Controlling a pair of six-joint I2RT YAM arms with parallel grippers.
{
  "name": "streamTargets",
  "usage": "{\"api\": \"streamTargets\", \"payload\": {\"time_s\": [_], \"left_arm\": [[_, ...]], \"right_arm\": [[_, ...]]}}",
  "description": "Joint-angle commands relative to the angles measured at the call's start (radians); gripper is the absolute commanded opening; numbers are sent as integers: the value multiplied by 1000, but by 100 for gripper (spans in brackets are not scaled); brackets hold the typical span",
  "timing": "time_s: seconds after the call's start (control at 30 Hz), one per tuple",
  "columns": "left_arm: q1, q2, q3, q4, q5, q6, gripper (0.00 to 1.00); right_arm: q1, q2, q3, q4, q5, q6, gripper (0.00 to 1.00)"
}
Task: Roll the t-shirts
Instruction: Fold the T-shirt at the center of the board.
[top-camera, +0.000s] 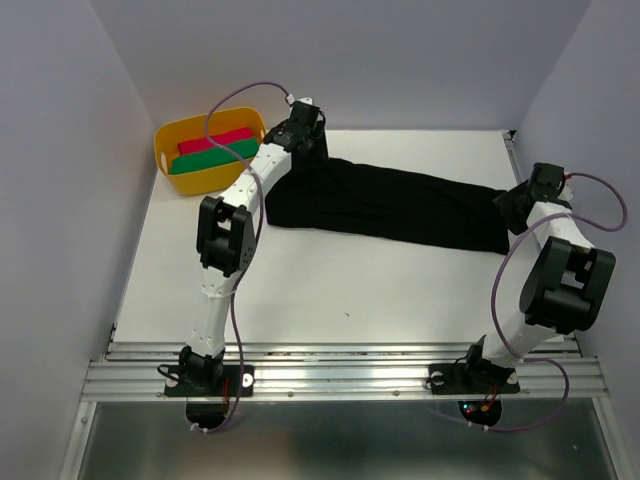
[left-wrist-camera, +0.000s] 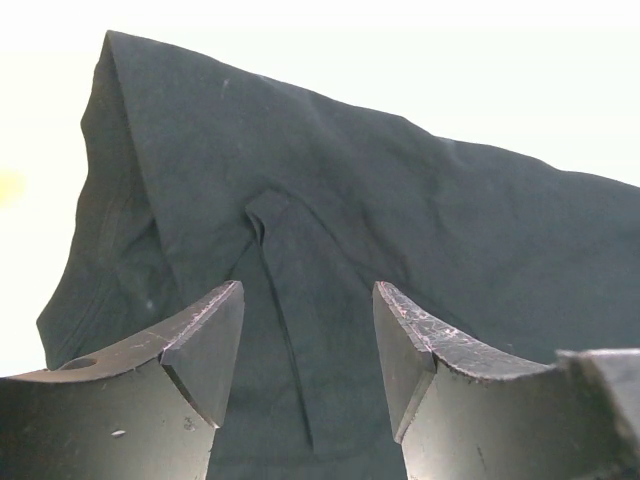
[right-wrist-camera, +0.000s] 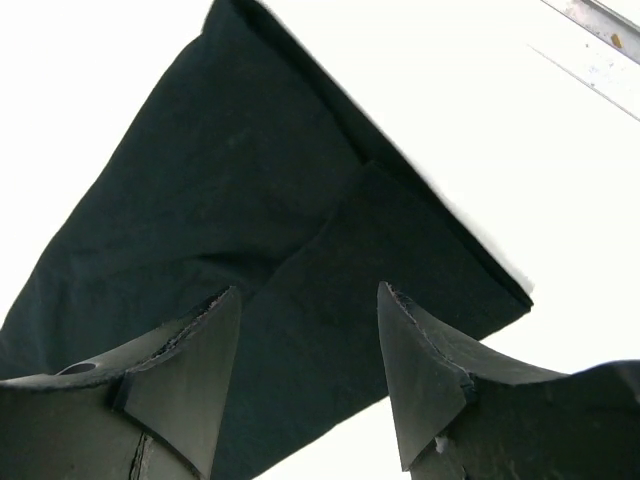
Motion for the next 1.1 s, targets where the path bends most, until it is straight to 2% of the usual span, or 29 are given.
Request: {"api": "streamTargets", "payload": {"time_s": [0.0,0.13,0.27,0.37,0.67,1.07], "left_arm": [[-5,-163,-49,-9,34,32,65],[-13,-212,-205,-27,69,10,65],[-22,-274,-371,29,156,-30,65],[-21,-279,-444,97,210,-59,70],[-21,-194,-474,132,232,-125,66],[-24,-131,-460,137,249,-130,60]], "right_arm": [[49,-62,72,-55,37,-81,63],[160,-68,83,-94,51,-105,63],[206,-67,72,-95,33,-98,63],[206,-65,71,-94,22,-92,63],[206,-91,76,-110,46,-107,63],[206,-65,77,-113,45,-107,64]]}}
